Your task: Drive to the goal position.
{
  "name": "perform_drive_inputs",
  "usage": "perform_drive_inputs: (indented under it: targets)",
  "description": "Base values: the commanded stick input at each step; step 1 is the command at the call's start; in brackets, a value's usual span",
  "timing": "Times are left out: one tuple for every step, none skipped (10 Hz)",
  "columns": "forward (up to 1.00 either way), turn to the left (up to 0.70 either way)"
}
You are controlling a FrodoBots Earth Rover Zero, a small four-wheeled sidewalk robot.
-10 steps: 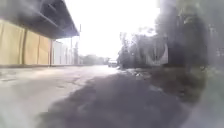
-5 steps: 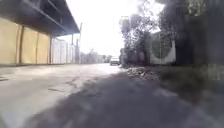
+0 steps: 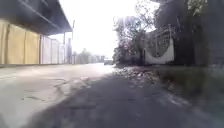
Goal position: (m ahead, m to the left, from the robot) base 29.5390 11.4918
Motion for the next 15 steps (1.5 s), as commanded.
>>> perform_drive_inputs:
  targets:
    - [1.0,-0.03]
    - [1.0,-0.02]
    - [1.0,-0.02]
    - [1.0,-0.01]
    - [1.0,0.0]
    - [1.0,0.0]
    - [1.0,0.0]
    - [1.0,0.0]
    - [1.0,-0.01]
    - [1.0,-0.01]
    - [1.0,0.0]
    - [1.0,-0.01]
    - [1.0,-0.02]
    - [1.0,-0.02]
    - [1.0,-0.02]
